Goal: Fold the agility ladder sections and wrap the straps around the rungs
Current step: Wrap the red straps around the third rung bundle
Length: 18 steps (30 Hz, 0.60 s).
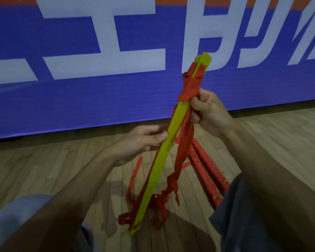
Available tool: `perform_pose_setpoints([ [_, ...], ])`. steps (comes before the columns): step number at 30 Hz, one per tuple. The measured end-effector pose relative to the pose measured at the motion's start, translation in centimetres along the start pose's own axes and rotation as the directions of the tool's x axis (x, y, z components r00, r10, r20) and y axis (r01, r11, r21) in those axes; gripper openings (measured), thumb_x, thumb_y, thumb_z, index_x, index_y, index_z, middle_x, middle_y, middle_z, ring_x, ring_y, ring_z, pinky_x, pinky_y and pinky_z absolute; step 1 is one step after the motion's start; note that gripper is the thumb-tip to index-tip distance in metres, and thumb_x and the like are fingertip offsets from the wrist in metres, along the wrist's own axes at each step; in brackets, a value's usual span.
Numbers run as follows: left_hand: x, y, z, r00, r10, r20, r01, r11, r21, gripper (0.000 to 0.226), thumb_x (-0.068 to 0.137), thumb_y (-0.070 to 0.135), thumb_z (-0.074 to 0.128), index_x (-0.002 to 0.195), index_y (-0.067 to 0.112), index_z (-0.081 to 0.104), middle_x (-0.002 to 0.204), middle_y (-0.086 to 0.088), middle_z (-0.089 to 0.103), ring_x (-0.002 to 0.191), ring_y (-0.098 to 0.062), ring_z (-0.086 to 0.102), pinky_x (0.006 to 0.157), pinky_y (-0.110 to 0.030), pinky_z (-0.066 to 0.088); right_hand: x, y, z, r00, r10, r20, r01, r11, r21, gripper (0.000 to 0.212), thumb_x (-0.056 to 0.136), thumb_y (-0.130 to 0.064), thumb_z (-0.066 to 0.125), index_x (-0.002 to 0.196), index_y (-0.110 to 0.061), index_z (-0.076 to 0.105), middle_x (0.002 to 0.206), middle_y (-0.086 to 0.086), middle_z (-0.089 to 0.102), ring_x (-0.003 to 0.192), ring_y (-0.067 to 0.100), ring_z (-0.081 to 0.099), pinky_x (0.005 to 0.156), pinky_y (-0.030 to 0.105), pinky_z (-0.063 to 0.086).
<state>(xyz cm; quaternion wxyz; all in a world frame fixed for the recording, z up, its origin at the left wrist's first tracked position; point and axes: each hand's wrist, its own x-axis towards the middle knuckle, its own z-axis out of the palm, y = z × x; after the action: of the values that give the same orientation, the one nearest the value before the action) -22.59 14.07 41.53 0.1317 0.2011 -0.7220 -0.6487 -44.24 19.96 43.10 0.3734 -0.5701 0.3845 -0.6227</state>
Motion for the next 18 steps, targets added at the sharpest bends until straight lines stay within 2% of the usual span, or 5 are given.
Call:
perform_pose_setpoints([
  [3,-0.3,0.1,0.3,0.997,-0.023,0.072,0.019,0.999,0.049,0.040,0.083,0.021,0.071,0.121,0.011,0.063,0.116,-0.010,0.070,0.114,-0.026,0.065,0.102,-0.050,0.046,-0.2,-0.1,-0.5,0.998,0.026,0.059,-0.033,0.992,0.122,0.043,0.078,-0.044,0.067,0.097,-0.008,0.053,0.056,-0.005,0.061,0.040,0.005,0.043,0.048,0.028,0.026],
  [7,-0.6,0.6,0.5,1.000,-0.006,0.025,0.003,0.992,0.128,0.042,0.067,0.032,0.081,0.106,0.017,0.073,0.106,-0.014,0.072,0.101,-0.031,0.070,0.097,-0.059,0.048,0.0,-0.1,-1.1,0.987,0.044,0.155,-0.075,0.978,0.197,0.041,0.071,-0.048,0.079,0.094,-0.017,0.068,0.070,0.005,0.064,0.042,0.007,0.046,0.048,0.028,0.031],
  [10,-0.9,0.8,0.4,0.996,0.003,-0.090,0.012,0.986,0.169,0.038,0.062,0.025,0.089,0.096,0.017,0.076,0.097,-0.009,0.075,0.090,-0.026,0.073,0.090,-0.049,0.052,0.1,-0.2,-0.6,0.986,0.094,0.136,-0.114,0.982,0.151,0.043,0.066,-0.051,0.082,0.094,-0.019,0.074,0.080,0.009,0.068,0.044,0.008,0.048,0.049,0.024,0.040],
  [14,-1.2,1.1,0.0,0.972,-0.014,-0.233,0.054,0.985,0.166,0.024,0.071,0.014,0.082,0.094,0.012,0.075,0.086,-0.014,0.075,0.079,-0.016,0.071,0.073,-0.030,0.050,0.5,0.4,-0.3,0.987,0.147,-0.072,-0.156,0.975,-0.158,0.043,0.089,-0.039,0.063,0.099,0.002,0.064,0.061,-0.005,0.062,0.048,0.013,0.045,0.056,0.042,0.021],
  [18,-0.9,0.5,-0.7,0.883,-0.028,-0.469,0.099,0.987,0.127,0.028,0.065,0.017,0.087,0.091,0.018,0.078,0.072,-0.002,0.074,0.069,-0.013,0.070,0.063,-0.023,0.049,0.2,0.5,0.7,0.984,0.170,-0.054,-0.179,0.933,-0.314,0.028,0.099,-0.024,0.054,0.111,-0.002,0.066,0.080,-0.006,0.069,0.064,0.021,0.052,0.071,0.042,0.043],
])
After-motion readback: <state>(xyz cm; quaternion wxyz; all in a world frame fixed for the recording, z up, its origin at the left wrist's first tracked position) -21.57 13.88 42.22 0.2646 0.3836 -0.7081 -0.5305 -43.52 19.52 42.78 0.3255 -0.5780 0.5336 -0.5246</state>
